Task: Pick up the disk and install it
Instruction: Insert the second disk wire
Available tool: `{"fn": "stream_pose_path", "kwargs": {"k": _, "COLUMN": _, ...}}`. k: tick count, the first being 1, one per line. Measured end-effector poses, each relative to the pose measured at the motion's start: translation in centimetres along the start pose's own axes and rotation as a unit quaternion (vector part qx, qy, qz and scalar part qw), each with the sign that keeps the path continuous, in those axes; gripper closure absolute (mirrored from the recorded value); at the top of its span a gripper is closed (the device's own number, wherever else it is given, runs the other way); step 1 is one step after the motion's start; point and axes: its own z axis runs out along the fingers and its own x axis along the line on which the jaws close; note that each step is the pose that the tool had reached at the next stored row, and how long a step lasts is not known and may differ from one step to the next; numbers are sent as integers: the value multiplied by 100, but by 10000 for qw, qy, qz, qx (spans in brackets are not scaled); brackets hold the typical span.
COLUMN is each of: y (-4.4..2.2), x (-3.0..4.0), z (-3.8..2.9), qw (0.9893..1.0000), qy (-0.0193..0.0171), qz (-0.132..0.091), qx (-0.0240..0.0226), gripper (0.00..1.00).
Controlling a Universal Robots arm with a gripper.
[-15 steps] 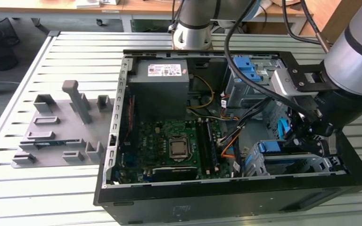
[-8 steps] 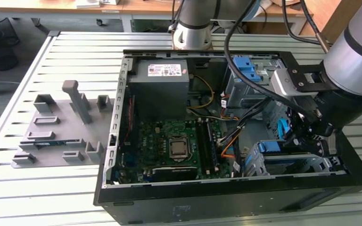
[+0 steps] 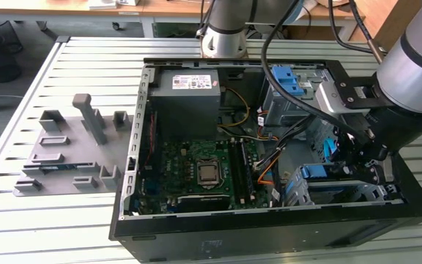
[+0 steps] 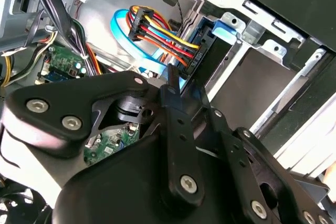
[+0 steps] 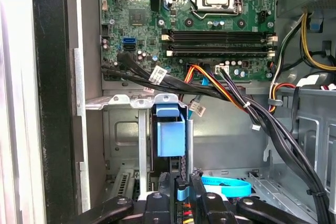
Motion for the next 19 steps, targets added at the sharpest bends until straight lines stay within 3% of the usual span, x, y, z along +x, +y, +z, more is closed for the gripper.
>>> {"fn": "stream_pose_path", "kwargs": {"k": 19, "y": -4, "x": -5, "z": -56, "qw": 10000, "qy": 0, "qz": 0, "qx": 0, "gripper": 71}}
